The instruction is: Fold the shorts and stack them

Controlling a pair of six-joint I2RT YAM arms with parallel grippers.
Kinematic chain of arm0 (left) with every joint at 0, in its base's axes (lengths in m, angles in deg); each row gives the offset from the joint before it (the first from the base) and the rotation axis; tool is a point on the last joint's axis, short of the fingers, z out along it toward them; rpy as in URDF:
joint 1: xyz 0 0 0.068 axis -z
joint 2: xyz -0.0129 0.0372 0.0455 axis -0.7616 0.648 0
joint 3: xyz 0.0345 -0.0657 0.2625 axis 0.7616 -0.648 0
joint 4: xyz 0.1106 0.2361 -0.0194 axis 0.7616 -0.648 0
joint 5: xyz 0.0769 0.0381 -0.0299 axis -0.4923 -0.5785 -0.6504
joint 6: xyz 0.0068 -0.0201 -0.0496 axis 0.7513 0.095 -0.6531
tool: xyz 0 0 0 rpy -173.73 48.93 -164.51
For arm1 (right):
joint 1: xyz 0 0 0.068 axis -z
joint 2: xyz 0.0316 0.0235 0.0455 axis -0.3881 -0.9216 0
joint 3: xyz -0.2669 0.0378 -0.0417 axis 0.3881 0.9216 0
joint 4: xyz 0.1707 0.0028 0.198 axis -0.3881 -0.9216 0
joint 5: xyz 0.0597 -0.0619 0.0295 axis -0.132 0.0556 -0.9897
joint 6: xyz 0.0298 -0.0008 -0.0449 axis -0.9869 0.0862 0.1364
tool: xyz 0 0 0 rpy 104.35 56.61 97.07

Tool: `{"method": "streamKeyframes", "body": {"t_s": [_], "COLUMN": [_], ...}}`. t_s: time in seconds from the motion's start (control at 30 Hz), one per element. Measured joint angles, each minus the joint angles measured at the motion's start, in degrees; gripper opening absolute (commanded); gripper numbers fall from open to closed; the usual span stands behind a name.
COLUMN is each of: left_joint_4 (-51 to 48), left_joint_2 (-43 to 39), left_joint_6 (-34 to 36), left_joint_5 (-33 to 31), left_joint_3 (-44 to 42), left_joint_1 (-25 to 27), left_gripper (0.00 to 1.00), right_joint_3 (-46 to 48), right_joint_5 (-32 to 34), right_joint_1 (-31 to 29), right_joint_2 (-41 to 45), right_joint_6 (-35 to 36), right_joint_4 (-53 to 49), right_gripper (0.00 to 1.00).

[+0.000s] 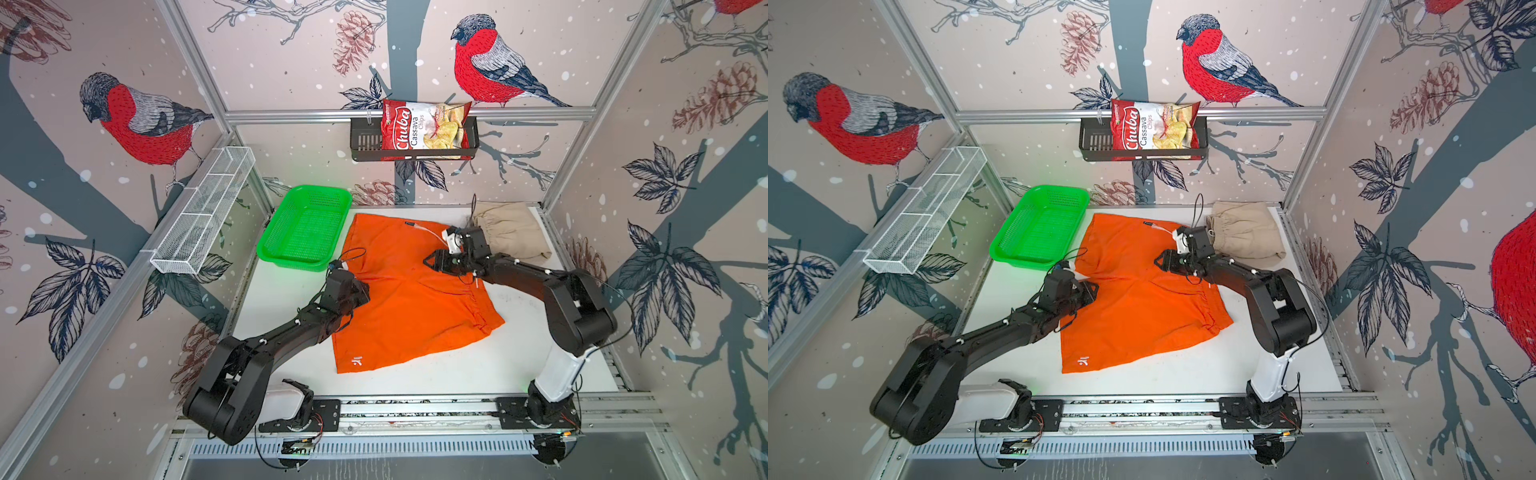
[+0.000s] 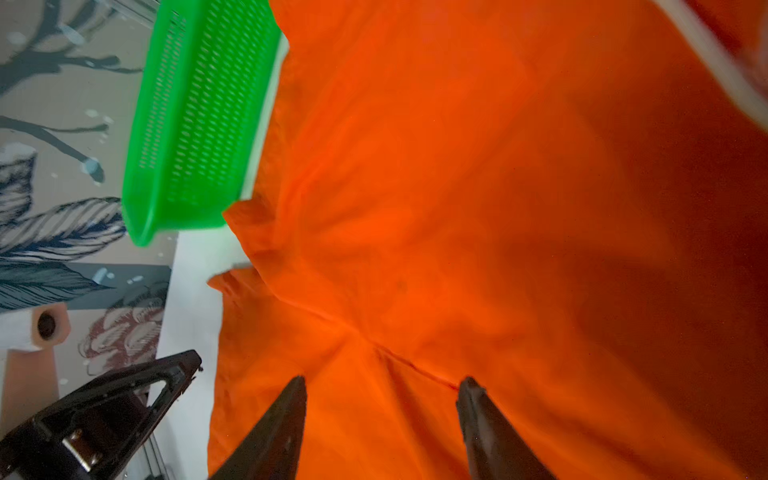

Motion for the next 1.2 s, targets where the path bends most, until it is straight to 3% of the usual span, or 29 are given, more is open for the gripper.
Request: {"method": "streamKeyframes", "body": {"t_s": [0.37, 0.73, 0.9, 1.03, 1.2], "left_joint_4": [-3.04, 3.06, 5.25, 2.32, -3.13], "left_joint_2": [-2.95, 3.91, 8.17, 7.37, -0.57], "left_joint_6": [-6.93, -5.68, -3.76, -2.71, -2.71], "left_joint_5": [-4.85, -4.57, -4.52, -4.35, -3.02], "left_joint_3": [-7.39, -6.62, -3.80, -2.38, -2.40], "left_joint_1": [-0.79, -7.74, -9.97, -10.27, -10.27], "left_gripper": [0.19, 0.17, 0.19, 0.22, 0.26], "right_joint_3": [20.92, 35.52, 35.50, 32.17, 30.36], "right_joint_5": [4.35, 7.21, 8.11, 8.31, 5.66], "right_joint_1": [1.33, -1.36, -6.10, -6.95, 0.22], "right_joint_2": [11.37, 18.58, 19.10, 22.36, 33.77], "right_joint_6": [-1.68, -8.98, -13.35, -14.78, -14.16], "right_joint_4": [0.52, 15.28, 16.46, 8.79, 1.81], "right_gripper": [0.52, 0.49, 0.56, 0.60, 0.65]}}
